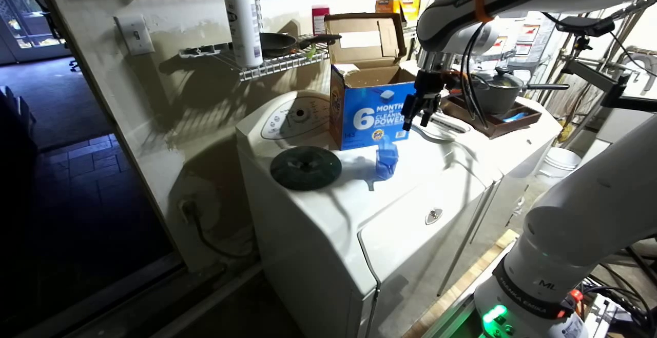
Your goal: Unstack the scoops, then turn the right scoop to the right and stack the scoops together
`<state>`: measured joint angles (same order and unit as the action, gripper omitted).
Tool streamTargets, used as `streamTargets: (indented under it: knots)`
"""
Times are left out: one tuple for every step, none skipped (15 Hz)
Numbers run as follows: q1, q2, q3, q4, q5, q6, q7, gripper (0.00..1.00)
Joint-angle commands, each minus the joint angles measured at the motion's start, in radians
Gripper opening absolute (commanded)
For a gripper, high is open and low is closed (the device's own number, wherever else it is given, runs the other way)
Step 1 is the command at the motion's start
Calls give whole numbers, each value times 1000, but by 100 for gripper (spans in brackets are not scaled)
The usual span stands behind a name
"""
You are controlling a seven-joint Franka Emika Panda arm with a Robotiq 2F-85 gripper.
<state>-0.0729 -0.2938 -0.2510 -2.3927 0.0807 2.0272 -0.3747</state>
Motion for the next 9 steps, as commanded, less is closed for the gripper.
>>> streamTargets:
  knots:
    - [-16,52,37,-40,-37,154,27,100]
    - [-15,67,44,-50,-38,197,36,100]
    - [-15,80,49,-58,-37,233,49,100]
    - [-14,94,54,-64,-34,259,57,100]
    - [-14,103,59,-70,-36,286,66,100]
    - [-13,110,62,-75,-30,299,72,100]
    - [-12,116,66,-80,-24,310,80,100]
    - [-12,120,68,-84,-19,304,83,100]
    - [-12,122,70,-86,-14,297,87,100]
